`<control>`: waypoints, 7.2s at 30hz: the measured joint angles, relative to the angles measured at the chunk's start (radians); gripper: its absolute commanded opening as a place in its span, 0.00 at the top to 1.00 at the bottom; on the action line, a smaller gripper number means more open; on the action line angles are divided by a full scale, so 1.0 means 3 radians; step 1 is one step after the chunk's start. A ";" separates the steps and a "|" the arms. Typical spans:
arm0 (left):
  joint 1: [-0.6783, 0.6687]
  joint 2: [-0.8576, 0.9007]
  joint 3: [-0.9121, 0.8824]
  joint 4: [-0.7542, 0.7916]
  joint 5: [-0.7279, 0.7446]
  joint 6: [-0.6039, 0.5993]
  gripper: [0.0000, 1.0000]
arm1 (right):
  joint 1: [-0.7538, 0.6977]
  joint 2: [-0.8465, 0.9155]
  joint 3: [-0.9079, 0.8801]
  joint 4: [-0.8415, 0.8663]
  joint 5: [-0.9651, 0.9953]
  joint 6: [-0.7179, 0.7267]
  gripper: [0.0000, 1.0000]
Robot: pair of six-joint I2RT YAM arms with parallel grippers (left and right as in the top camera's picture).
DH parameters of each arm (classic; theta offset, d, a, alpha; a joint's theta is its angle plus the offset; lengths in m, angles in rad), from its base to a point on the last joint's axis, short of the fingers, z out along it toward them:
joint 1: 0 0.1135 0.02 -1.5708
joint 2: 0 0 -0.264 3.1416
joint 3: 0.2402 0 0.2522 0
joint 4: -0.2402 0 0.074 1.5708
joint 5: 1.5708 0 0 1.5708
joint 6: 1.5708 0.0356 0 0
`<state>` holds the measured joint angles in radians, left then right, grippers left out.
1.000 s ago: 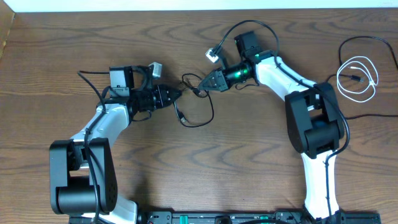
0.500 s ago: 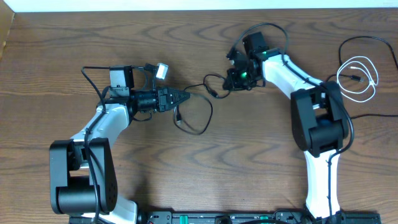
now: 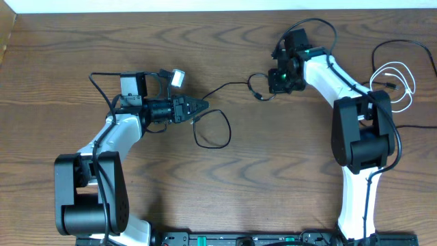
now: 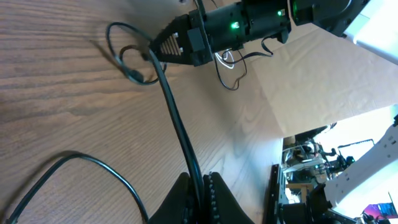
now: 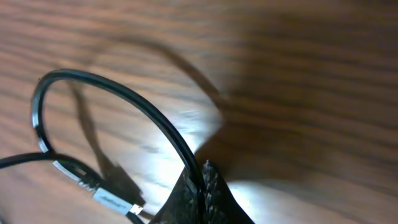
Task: Untangle cables
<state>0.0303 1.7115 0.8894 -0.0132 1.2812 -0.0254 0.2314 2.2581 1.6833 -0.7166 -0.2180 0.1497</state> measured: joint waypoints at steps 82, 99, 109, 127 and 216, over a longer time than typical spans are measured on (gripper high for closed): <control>0.0355 0.0000 0.0000 0.0121 -0.1013 -0.1063 0.41 | 0.0764 0.0000 -0.0015 0.1520 -0.3914 0.0744 0.99; 0.0322 0.0000 0.0000 0.0256 -0.1556 -0.2683 0.36 | 0.0927 0.0000 -0.0015 0.1522 -0.3955 0.0660 0.99; 0.0195 0.0000 0.0000 0.0248 -0.2070 -0.3415 0.92 | 0.0926 0.0000 -0.0017 0.1504 -0.4081 0.0486 0.99; 0.0389 0.0000 0.0000 0.0538 -0.1369 -0.3129 0.92 | 0.0924 0.0001 -0.0025 0.0233 -0.1069 -0.0128 0.99; -0.0069 0.0005 0.0001 -0.0081 -0.0361 -0.3302 0.12 | 0.1111 -0.0567 0.0008 -0.0334 -0.1546 -0.2221 0.99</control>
<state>0.0097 1.7130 0.8898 -0.0376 1.1728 -1.0161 0.5648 2.0880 1.6855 -0.8169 -0.6819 -0.5167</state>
